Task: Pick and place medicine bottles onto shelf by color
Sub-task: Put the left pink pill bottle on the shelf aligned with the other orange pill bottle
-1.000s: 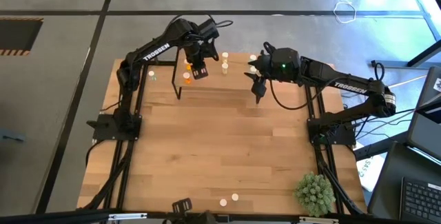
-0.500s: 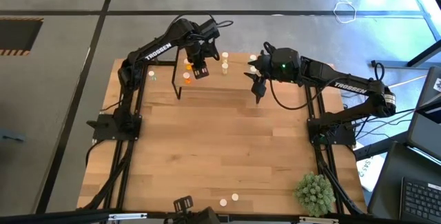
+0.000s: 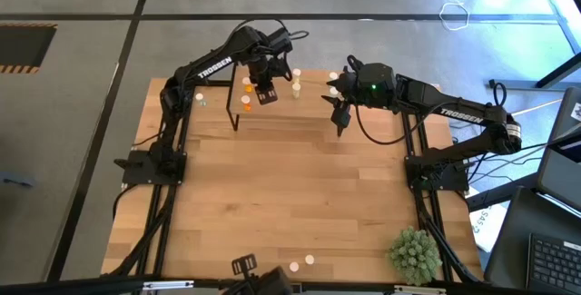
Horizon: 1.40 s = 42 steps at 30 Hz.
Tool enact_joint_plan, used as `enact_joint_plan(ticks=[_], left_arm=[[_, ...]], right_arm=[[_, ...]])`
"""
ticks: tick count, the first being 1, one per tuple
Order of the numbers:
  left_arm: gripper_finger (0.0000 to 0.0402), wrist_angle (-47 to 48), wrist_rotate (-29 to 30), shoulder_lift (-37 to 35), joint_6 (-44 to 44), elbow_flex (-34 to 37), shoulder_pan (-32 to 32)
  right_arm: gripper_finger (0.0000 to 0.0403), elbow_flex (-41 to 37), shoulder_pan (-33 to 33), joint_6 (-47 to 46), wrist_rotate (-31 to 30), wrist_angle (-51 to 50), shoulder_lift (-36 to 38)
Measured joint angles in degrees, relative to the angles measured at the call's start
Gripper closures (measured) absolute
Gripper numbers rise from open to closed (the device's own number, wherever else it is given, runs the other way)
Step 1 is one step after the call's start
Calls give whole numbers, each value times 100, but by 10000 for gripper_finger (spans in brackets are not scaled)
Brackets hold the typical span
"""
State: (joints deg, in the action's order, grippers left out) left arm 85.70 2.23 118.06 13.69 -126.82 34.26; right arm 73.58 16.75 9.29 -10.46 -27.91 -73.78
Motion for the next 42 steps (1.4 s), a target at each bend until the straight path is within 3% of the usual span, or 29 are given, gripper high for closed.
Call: enact_joint_plan(ticks=[20,42], left_arm=[[272,-139,164,48,29,-4,18],[195,-139,123,50,4,0,18]], right_arm=[[201,0,0,-2,-1,1,0],[201,0,0,-2,-2,1,0]])
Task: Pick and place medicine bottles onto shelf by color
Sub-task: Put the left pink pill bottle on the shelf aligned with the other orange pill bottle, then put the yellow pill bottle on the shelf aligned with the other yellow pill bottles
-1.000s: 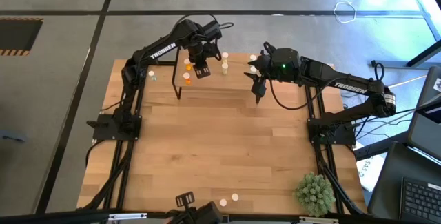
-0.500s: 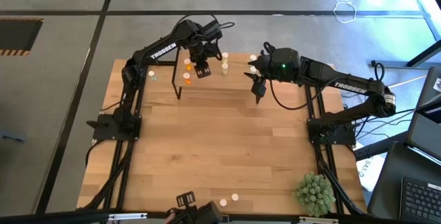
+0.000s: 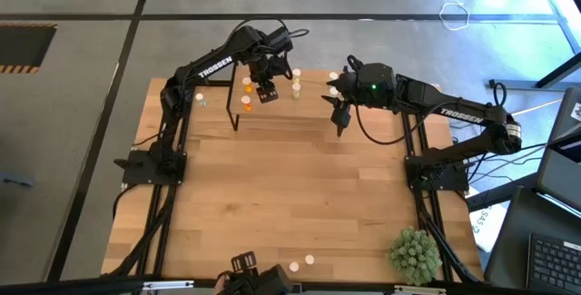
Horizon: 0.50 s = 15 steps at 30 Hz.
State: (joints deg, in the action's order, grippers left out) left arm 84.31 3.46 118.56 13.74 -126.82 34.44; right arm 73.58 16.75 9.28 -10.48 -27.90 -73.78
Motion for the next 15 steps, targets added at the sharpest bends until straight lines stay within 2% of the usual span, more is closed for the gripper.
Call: enact_joint_plan(ticks=[15], left_arm=[[134,4,186,-193,30,0,0]], right_arm=[[201,-2,-2,0,0,2,0]])
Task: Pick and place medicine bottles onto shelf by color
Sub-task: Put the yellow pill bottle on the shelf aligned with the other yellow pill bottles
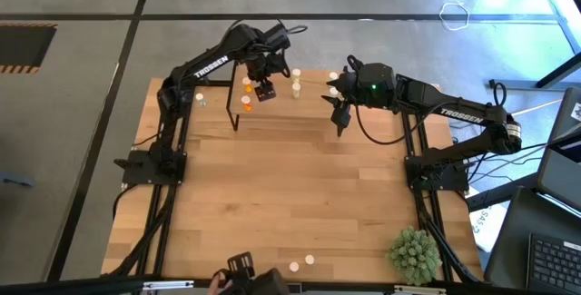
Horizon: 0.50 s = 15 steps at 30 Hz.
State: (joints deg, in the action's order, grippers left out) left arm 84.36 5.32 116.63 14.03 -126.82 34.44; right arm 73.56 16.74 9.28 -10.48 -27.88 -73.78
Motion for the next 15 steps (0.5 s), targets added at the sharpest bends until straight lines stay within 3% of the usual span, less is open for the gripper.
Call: enact_joint_plan(ticks=[15], left_arm=[[133,2,509,-429,133,0,-190]], right_arm=[[201,0,-1,0,0,0,0]])
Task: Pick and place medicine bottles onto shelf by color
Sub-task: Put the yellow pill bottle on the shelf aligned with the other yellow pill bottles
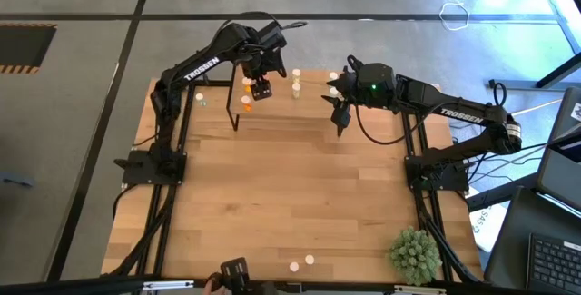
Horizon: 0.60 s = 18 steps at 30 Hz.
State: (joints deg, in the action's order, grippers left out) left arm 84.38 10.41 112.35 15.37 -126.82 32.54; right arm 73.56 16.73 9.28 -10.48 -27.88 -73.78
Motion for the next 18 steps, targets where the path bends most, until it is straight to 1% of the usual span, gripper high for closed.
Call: enact_joint_plan(ticks=[8,13,18], left_arm=[[133,73,502,-486,-276,0,-217],[133,530,816,-849,-742,-11,-324],[133,577,876,-1164,-1091,164,-324]], right_arm=[[201,0,0,0,0,0,0],[201,1,0,0,2,2,0],[201,0,0,0,2,1,0]])
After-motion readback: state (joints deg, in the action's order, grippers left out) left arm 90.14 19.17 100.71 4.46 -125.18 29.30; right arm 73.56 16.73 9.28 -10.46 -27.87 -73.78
